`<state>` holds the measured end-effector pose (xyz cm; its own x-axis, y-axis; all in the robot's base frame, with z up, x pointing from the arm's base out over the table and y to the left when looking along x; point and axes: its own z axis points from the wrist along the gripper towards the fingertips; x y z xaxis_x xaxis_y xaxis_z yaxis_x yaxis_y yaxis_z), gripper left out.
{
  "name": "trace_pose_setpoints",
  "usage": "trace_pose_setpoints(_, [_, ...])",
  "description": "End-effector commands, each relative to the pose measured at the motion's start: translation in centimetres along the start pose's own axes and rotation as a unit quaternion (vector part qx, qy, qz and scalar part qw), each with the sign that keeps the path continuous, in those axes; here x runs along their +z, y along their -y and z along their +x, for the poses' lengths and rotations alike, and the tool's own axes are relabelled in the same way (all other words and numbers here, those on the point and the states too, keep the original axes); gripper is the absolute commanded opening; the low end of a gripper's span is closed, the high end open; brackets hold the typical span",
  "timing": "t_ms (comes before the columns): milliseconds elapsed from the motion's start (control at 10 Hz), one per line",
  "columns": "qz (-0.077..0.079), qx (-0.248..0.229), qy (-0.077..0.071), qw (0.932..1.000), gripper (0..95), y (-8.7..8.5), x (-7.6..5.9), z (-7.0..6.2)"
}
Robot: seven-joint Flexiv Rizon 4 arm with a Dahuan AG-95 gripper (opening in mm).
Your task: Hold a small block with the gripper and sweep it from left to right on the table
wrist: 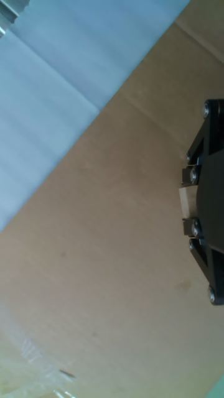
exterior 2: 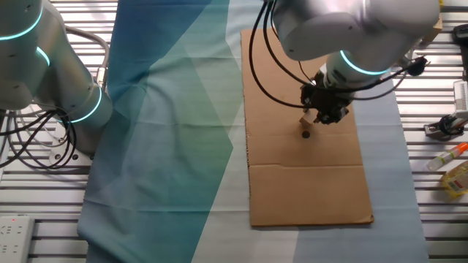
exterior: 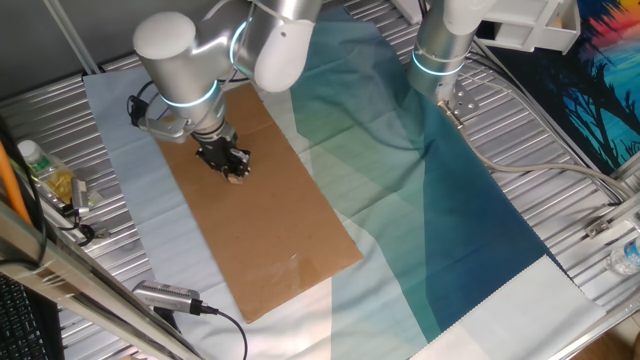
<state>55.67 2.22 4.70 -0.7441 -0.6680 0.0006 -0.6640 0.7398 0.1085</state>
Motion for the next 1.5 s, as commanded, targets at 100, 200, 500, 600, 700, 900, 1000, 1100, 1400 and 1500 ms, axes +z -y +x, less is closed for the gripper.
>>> trace_pose_setpoints(100, [0.0,0.009,-0.001,1.0,0.0,-0.6,-0.2,-0.5])
trace_pose_setpoints(200, [0.0,0.017,-0.001,0.9999,0.0,-1.1,-0.3,-0.8])
trace_pose_setpoints(500, [0.0,0.037,0.001,0.9993,0.0,-2.5,0.1,-1.7])
trace_pose_setpoints(600, [0.0,0.04,0.002,0.9992,0.0,-2.8,0.1,-1.9])
trace_pose_setpoints(700, [-0.001,0.05,0.003,0.9987,0.0,-3.5,0.2,-2.5])
trace_pose_setpoints(900, [0.0,0.066,0.003,0.9978,0.0,-4.8,0.1,-3.5])
trace_pose_setpoints(1000, [0.0,0.073,0.003,0.9973,0.0,-5.4,0.1,-3.9])
trace_pose_setpoints(1100, [0.0,0.078,0.003,0.9969,0.0,-5.9,0.1,-4.3])
trace_pose_setpoints(1400, [0.0,0.097,0.004,0.9953,0.0,-7.3,0.3,-5.2])
trace_pose_setpoints(1500, [-0.001,0.106,0.005,0.9943,0.0,-7.8,0.5,-5.5])
